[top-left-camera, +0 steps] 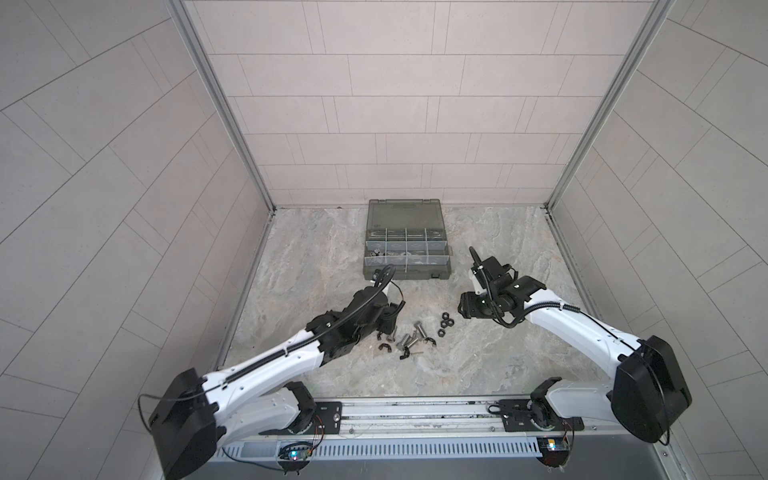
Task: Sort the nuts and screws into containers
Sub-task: 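Bring the left gripper back to the pile while the right gripper reaches toward the pile, then close the right gripper on a black hex nut in the pile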
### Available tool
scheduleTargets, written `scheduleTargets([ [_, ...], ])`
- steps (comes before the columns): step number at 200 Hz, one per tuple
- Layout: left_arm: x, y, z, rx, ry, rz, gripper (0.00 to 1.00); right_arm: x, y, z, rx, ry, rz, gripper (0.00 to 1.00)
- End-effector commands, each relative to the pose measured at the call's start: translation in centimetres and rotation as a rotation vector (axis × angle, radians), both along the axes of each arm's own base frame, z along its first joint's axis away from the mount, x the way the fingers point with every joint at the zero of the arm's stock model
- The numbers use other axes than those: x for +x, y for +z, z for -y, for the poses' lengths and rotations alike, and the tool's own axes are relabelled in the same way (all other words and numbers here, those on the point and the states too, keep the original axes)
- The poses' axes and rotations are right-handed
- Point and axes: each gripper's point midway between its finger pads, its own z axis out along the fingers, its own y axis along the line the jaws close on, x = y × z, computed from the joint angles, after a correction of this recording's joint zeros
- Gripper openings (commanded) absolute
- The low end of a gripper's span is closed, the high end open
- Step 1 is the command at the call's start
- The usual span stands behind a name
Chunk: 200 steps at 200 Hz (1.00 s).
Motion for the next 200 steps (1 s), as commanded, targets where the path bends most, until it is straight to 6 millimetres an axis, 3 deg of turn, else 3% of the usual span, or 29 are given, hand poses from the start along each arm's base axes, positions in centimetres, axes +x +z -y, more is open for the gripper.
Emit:
scheduleTargets([
  [1, -0.1, 0.8, -2.1, 0.0, 0.079, 0.033, 0.52, 1.4, 0.1, -1.4, -0.007, 0.01, 0.005, 0.62],
  [79, -2.7, 2.5, -1.5, -0.004, -0.035, -0.069, 0.52, 2.4, -3.4, -3.8, -0.034, 0.037, -0.088, 0.51],
  [126, -3.3, 4.1, -1.2, 0.072, -0.076, -0.136, 0.52, 2.6, -4.8, -4.7, -0.038, 0.049, -0.12, 0.46],
  [200, -3.6, 4.4, -1.1, 0.095, -0.099, -0.16, 0.52, 3.1, -6.4, -5.2, -0.06, 0.048, -0.156, 0.35],
])
